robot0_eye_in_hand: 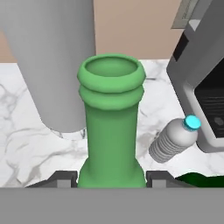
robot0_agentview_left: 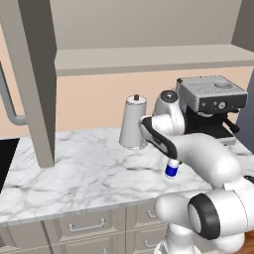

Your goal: Sort all alcoholic drinks to one cabinet, and non-alcoholic drinks to the other.

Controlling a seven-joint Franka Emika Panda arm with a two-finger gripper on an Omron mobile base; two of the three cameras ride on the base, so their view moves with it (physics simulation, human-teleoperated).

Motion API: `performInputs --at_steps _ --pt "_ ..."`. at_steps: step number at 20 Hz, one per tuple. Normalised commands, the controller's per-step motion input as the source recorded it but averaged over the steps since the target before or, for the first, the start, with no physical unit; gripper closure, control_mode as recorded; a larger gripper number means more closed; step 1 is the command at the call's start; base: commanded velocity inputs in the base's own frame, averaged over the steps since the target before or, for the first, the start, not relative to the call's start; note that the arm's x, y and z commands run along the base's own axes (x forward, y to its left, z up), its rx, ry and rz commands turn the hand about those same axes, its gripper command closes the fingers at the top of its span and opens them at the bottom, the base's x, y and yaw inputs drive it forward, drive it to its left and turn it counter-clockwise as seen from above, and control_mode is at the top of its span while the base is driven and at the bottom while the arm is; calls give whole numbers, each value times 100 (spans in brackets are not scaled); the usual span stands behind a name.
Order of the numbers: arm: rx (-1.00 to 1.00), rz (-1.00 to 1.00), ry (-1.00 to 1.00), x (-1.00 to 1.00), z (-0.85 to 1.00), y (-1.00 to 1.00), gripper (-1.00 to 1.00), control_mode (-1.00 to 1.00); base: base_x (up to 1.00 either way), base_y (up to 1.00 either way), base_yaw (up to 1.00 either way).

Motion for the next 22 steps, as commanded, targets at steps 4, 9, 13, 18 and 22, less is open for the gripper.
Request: performInputs --at_steps 4,9,13,18,22 --pt "-5 -1 -1 -22 40 -8 100 -100 0 0 0" --pt "-4 -1 -3 -33 36 -14 100 -100 0 0 0" --pt "-4 0 -8 -39 35 -14 100 -100 0 0 0" --pt "-4 0 -11 -35 38 -15 100 -100 0 0 0" --pt "-2 0 -11 -32 42 -17 100 -100 0 0 0"
